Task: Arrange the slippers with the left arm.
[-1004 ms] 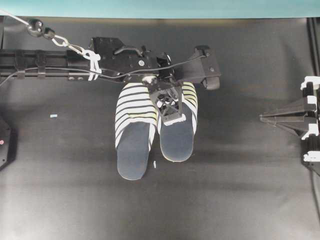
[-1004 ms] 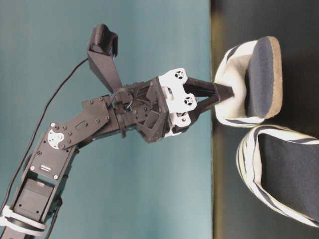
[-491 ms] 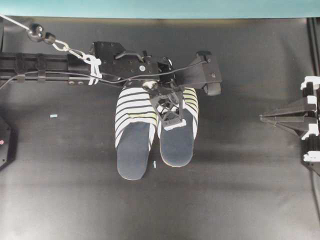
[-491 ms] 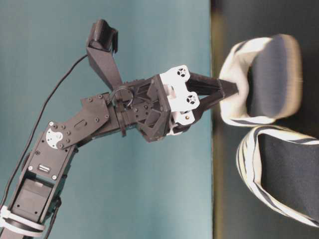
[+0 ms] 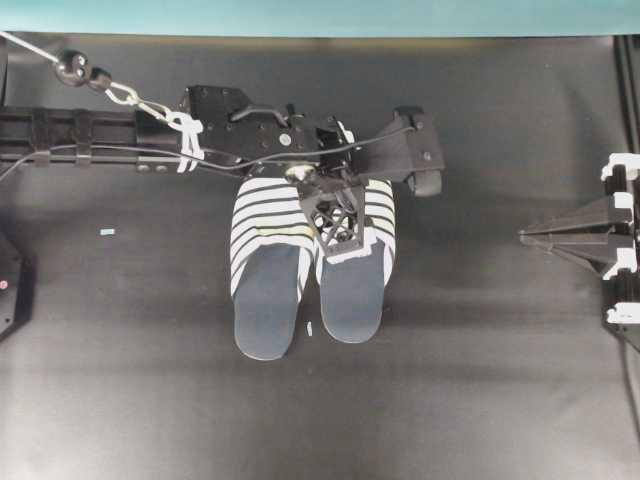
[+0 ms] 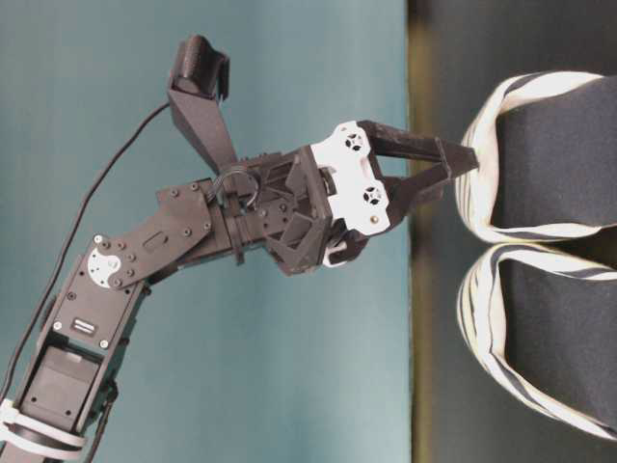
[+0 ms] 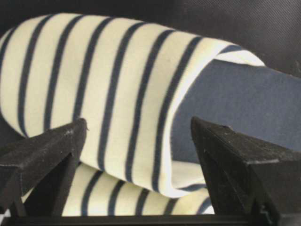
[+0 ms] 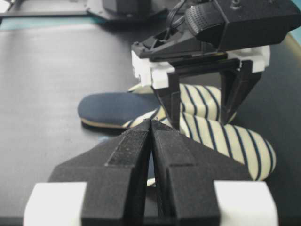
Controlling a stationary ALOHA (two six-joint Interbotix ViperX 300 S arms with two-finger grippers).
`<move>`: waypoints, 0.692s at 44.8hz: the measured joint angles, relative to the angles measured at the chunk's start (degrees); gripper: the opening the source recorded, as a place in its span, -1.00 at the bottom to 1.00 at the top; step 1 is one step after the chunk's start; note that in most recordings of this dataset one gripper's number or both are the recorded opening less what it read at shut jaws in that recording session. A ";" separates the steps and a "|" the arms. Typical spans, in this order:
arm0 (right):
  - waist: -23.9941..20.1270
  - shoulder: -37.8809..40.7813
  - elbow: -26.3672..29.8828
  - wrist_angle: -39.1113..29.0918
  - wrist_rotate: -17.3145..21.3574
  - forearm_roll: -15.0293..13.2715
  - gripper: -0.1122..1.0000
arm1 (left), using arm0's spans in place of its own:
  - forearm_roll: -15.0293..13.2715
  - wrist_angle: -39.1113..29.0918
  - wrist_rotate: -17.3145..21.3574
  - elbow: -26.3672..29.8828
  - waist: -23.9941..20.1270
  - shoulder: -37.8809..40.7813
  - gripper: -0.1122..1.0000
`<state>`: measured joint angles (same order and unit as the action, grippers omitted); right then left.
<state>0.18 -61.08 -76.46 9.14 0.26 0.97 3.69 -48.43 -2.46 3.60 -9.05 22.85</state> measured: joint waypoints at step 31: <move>0.00 -1.67 -0.79 -0.70 0.09 0.00 -0.79 | 0.00 12.39 3.78 -12.04 5.98 -15.82 0.73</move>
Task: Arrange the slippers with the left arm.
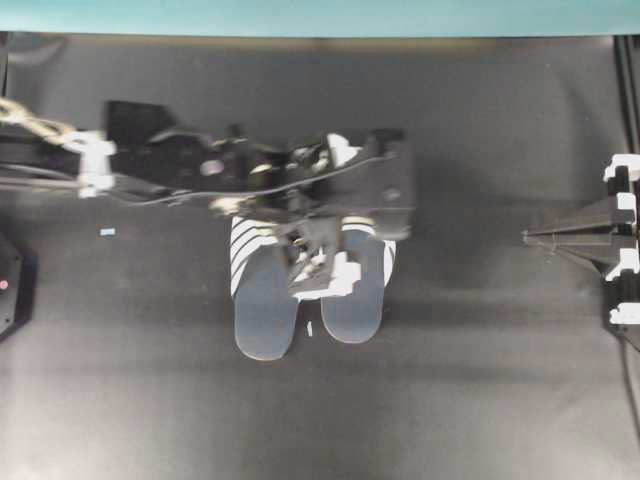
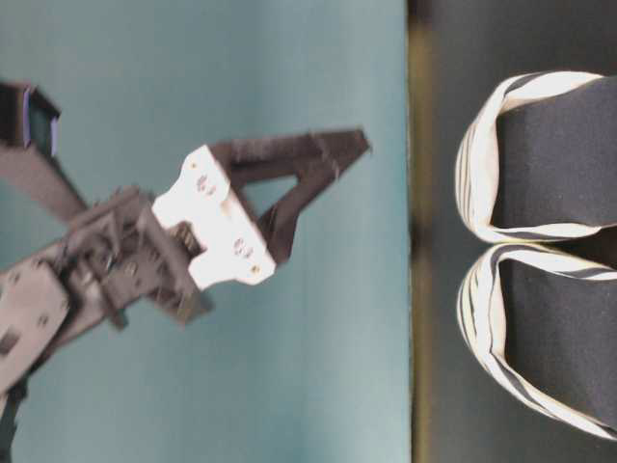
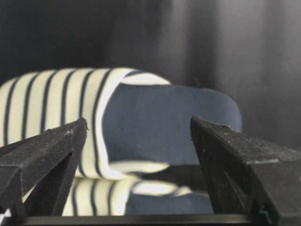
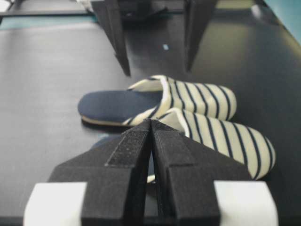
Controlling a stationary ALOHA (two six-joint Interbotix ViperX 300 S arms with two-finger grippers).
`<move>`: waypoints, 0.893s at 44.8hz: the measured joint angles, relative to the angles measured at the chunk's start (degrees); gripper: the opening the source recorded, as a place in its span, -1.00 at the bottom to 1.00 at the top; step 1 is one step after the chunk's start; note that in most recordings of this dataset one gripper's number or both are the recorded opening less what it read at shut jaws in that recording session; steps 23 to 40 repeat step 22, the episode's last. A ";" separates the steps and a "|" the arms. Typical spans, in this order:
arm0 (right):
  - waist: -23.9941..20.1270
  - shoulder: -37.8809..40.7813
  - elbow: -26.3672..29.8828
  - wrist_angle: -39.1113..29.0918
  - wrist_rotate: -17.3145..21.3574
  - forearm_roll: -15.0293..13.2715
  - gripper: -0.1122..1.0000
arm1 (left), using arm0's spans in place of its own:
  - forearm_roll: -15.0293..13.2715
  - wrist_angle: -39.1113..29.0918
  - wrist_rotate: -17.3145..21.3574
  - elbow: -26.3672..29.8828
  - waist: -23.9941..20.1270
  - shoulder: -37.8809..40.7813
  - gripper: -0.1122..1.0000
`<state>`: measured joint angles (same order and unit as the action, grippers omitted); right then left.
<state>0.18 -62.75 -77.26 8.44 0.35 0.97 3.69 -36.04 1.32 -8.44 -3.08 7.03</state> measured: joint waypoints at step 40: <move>0.18 -2.46 -0.26 -0.18 0.00 0.00 -0.79 | -0.09 19.69 -0.09 -20.13 0.18 -17.05 0.73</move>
